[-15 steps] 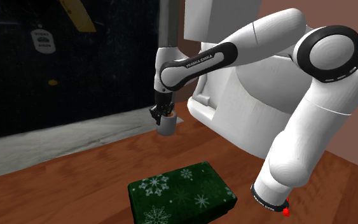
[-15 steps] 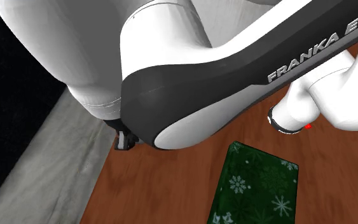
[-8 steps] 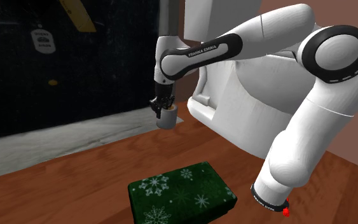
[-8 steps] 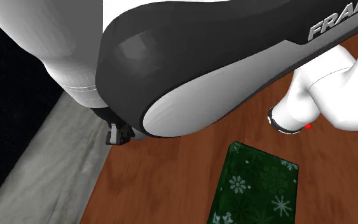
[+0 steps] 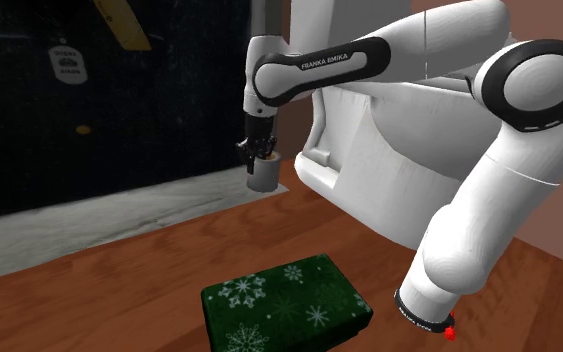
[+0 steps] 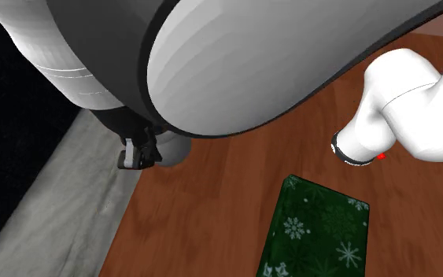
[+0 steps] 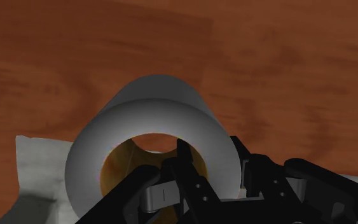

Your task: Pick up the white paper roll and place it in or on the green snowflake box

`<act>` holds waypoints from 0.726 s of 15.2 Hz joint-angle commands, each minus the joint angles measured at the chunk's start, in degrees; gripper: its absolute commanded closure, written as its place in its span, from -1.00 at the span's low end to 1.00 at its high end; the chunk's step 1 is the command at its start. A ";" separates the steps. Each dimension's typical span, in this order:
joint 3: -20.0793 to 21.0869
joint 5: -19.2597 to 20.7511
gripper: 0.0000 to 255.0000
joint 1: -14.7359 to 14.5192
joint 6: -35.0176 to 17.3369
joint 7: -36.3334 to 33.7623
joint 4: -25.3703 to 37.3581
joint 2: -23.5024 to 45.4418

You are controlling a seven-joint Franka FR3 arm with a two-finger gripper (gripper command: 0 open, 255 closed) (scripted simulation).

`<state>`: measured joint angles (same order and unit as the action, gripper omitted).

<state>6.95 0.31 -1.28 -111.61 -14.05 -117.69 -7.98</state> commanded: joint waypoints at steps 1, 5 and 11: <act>0.00 -0.02 1.00 0.00 1.70 0.02 1.61 -0.13; 1.07 -0.57 1.00 -0.95 2.92 -1.76 -0.32 -3.27; 4.79 -2.83 1.00 -4.03 4.03 -7.43 -7.41 -11.58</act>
<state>11.34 -2.15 -4.92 -107.33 -20.81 -123.45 -18.10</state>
